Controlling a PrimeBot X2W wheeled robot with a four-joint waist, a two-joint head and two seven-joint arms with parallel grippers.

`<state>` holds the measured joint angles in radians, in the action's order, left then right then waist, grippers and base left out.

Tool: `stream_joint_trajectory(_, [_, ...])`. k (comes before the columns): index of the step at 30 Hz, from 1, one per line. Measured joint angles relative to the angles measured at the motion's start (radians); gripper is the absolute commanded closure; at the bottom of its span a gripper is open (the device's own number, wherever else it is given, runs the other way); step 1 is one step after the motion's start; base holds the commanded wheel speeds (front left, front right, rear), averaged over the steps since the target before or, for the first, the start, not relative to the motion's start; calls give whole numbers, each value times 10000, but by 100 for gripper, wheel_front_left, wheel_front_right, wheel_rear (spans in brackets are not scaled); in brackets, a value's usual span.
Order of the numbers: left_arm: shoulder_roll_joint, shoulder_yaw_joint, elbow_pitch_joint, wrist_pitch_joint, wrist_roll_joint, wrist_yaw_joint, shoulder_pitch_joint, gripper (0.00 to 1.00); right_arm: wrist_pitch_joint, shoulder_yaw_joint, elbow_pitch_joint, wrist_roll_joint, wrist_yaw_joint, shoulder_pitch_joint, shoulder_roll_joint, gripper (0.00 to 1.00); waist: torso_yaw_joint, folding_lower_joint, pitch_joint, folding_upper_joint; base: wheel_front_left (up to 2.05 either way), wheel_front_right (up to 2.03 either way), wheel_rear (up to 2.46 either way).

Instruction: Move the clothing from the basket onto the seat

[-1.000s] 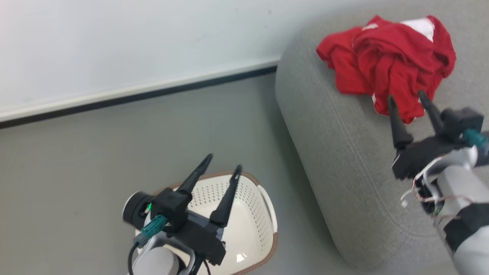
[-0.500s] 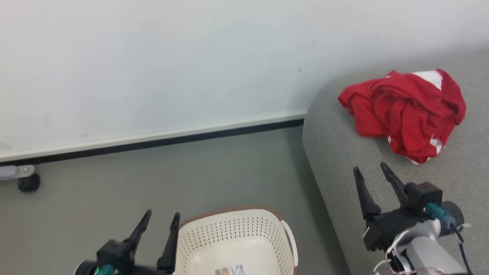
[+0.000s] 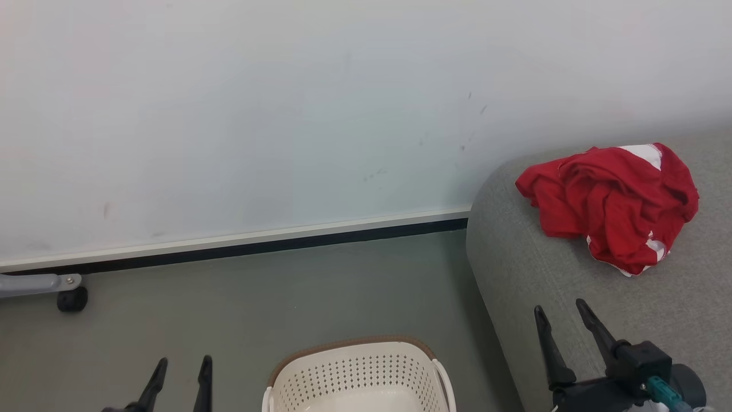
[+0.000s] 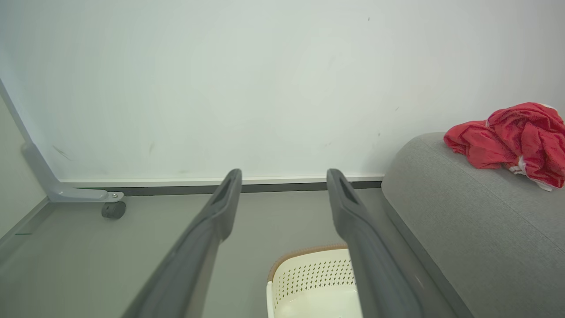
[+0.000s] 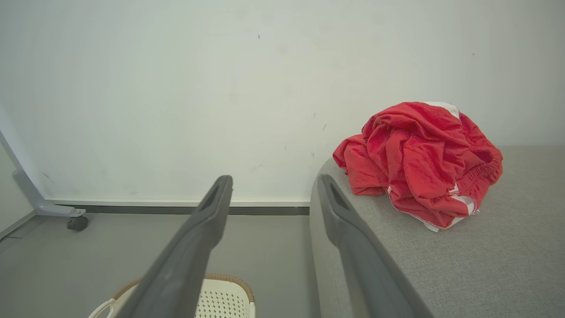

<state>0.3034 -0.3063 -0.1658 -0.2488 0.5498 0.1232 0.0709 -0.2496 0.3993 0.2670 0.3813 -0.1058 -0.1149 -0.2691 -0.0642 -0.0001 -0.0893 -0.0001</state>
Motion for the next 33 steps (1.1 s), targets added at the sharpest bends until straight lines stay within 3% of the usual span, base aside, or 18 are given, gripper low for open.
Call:
stream_joint_trajectory(19, [-522,1580,408,-8,-802,4,1219,0,0,-838,-1847,-477,-186,1616,13,0,-17,1,69,1,0,0,0])
stream_joint_trajectory(33, [-589,1760,686,-8,-1319,8,1233,0,-42,-1267,-2282,-665,-188,1764,134,0,35,1,151,1,0,0,0])
